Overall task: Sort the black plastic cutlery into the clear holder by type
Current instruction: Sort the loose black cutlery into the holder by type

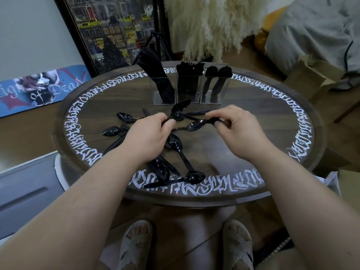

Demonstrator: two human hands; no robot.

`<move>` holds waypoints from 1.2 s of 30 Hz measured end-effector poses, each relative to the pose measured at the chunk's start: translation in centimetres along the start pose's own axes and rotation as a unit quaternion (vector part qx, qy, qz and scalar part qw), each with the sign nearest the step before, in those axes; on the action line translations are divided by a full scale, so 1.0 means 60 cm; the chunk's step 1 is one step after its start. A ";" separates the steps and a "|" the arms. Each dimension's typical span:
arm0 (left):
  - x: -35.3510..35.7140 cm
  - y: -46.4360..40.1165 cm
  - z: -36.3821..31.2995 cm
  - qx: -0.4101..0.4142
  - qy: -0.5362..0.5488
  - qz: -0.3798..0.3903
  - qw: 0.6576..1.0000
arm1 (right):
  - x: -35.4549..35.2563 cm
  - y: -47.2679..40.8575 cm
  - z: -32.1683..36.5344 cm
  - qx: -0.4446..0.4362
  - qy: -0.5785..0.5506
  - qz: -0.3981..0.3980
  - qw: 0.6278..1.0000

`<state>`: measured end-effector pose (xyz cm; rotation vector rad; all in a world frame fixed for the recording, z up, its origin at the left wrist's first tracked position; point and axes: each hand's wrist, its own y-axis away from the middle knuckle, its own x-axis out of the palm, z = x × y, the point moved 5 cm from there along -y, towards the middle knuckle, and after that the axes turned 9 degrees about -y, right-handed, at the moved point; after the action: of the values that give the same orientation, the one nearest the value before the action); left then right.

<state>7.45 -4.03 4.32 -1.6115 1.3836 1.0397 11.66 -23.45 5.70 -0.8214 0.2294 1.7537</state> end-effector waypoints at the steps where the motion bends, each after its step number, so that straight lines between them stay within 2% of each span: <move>1: 0.000 0.000 0.003 -0.003 -0.003 0.002 1.000 | -0.007 -0.001 -0.003 0.014 -0.002 -0.024 1.000; 5: -0.003 0.000 0.013 -0.014 -0.027 -0.015 0.999 | -0.048 -0.002 -0.010 0.073 0.000 -0.140 0.987; 7: -0.004 -0.002 0.020 -0.021 -0.044 -0.032 0.998 | -0.060 -0.003 -0.014 0.098 -0.032 -0.165 0.981; 9: -0.006 -0.005 0.027 -0.029 -0.050 -0.046 0.997 | -0.056 -0.006 -0.019 0.116 -0.061 -0.142 0.981; 14: -0.004 -0.004 0.014 -0.004 -0.019 -0.046 0.999 | -0.010 -0.001 -0.009 0.138 -0.199 -0.027 0.970; 18: 0.000 0.003 -0.005 0.032 0.040 -0.019 0.999 | 0.012 -0.004 -0.007 0.159 -0.280 -0.046 0.946; 21: 0.002 0.006 -0.012 0.049 0.081 -0.001 0.995 | 0.023 -0.008 -0.015 0.180 -0.277 -0.059 0.942; 25: 0.006 0.010 -0.016 0.071 0.099 0.021 0.992 | 0.032 -0.013 -0.006 0.160 -0.249 -0.046 0.954; 32: 0.005 0.002 0.016 -0.013 0.119 0.012 0.993 | 0.030 -0.011 0.006 0.136 -0.266 -0.010 0.954; 36: 0.011 0.007 0.009 0.000 0.093 0.052 0.994 | 0.036 -0.009 0.014 0.123 -0.315 -0.011 0.941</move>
<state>7.04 -3.84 3.48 -1.6858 1.6052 0.9673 11.54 -21.16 5.11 -0.0590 0.0053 1.8284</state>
